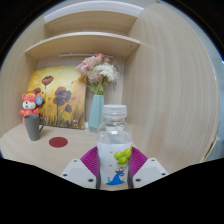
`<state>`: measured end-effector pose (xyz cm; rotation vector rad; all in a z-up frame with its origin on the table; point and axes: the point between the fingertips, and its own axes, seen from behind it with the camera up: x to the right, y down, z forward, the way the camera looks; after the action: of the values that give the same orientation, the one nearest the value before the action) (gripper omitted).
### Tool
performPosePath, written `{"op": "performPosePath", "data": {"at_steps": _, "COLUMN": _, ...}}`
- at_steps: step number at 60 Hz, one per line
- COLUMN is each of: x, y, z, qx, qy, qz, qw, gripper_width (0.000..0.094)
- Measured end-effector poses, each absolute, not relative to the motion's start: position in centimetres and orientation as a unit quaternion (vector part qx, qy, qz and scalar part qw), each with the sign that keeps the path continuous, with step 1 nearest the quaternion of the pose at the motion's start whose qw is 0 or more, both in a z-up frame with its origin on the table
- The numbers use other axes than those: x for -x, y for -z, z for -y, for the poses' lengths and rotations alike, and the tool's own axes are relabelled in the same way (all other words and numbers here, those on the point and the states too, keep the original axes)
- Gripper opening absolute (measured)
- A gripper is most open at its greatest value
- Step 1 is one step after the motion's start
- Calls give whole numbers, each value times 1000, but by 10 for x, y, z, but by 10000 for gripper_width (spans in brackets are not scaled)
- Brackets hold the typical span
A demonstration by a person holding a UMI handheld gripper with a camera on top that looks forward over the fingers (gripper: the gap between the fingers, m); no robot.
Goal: Pour water
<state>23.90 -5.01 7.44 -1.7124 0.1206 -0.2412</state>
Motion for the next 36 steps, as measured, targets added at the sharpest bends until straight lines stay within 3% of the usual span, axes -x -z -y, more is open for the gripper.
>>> {"op": "performPosePath", "data": {"at_steps": 7, "x": -234, "y": -85, "z": 40, "qx": 753, "qy": 141, "qz": -8, "qw": 642, "gripper_width": 364}}
{"op": "performPosePath", "data": {"at_steps": 19, "x": -192, "y": -134, "z": -11, "qx": 711, "qy": 285, "qz": 158, "qw": 623, "gripper_width": 365}}
{"op": "performPosePath", "data": {"at_steps": 28, "x": -132, "y": -179, "z": -57, "qx": 623, "qy": 401, "qz": 303, "qw": 600, "gripper_width": 364}}
{"op": "performPosePath", "data": {"at_steps": 36, "x": -75, "y": -195, "z": -85, "qx": 541, "qy": 474, "qz": 413, "qw": 559, "gripper_width": 365}}
